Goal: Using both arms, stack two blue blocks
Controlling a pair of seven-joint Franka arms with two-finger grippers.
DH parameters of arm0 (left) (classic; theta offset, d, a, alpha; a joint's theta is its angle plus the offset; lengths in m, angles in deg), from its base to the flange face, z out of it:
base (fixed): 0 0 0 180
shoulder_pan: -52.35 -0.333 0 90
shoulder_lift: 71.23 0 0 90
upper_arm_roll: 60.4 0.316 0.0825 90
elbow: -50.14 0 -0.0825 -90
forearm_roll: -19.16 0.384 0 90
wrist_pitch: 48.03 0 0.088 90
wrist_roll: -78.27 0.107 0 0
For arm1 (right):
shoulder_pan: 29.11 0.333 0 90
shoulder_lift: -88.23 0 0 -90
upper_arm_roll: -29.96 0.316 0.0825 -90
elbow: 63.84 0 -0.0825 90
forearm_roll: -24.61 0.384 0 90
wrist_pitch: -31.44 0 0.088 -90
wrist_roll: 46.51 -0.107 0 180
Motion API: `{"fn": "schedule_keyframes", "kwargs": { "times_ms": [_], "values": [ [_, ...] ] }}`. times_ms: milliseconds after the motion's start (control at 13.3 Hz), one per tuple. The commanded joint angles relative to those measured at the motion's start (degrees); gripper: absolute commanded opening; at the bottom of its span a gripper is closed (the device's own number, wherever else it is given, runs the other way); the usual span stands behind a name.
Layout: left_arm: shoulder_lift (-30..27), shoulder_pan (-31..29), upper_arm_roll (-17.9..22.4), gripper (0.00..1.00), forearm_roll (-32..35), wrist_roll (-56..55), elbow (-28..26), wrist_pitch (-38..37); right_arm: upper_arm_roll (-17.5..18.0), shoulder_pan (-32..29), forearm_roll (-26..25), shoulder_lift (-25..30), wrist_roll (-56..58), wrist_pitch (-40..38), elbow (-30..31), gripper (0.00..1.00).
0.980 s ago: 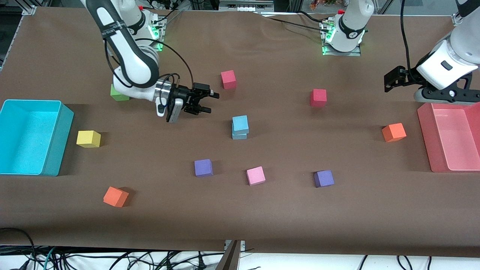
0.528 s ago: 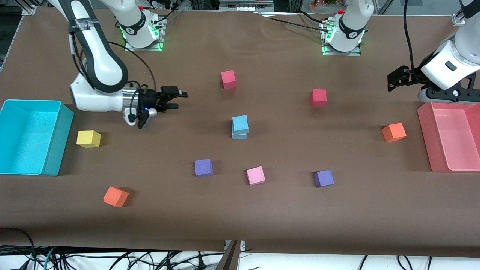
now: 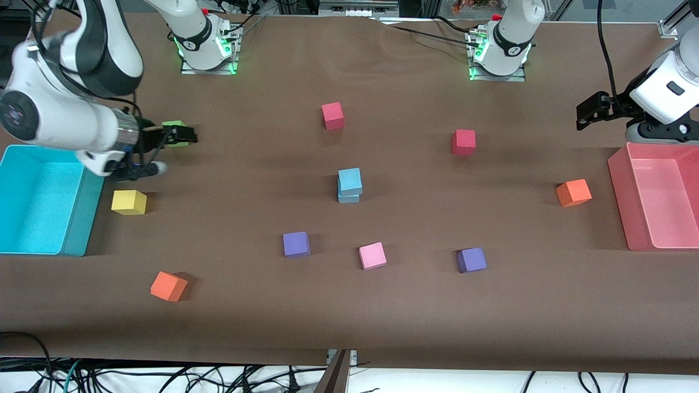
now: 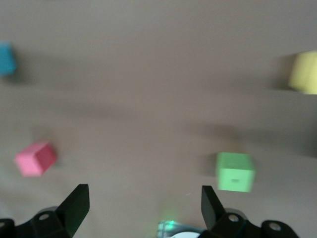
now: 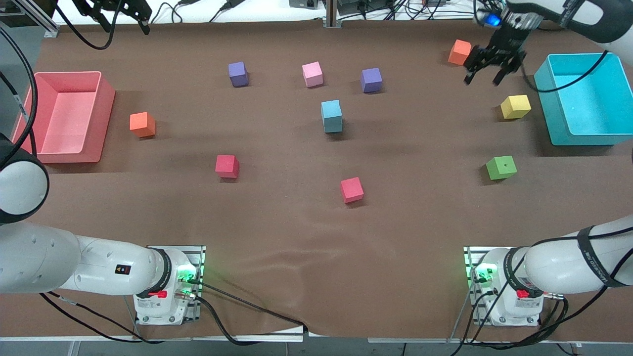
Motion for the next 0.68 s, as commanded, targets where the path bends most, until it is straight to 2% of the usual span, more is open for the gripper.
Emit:
{"fn": "schedule_keyframes", "kwargs": {
  "times_ms": [0,151,377,603],
  "values": [
    [-0.9,0.1,0.0,1.0,1.5,1.2,0.0,-0.7,0.4,-3.3,-4.4,0.8,-3.4,-2.4,-9.3,1.0],
    [-0.8,0.1,0.0,1.0,1.5,1.1,0.2,-0.7,-1.5,-4.2,-4.7,1.1,-3.3,-2.5,-13.6,1.0],
    [-0.8,0.1,0.0,1.0,1.5,1.1,0.9,-0.8,-1.7,-7.3,-5.2,2.7,-3.6,-7.3,-20.7,1.0],
    [-0.8,0.1,0.0,1.0,1.5,1.1,1.0,-0.8,-2.4,-7.7,-5.3,3.9,-3.7,-10.7,-19.4,1.0]
  ]
}}
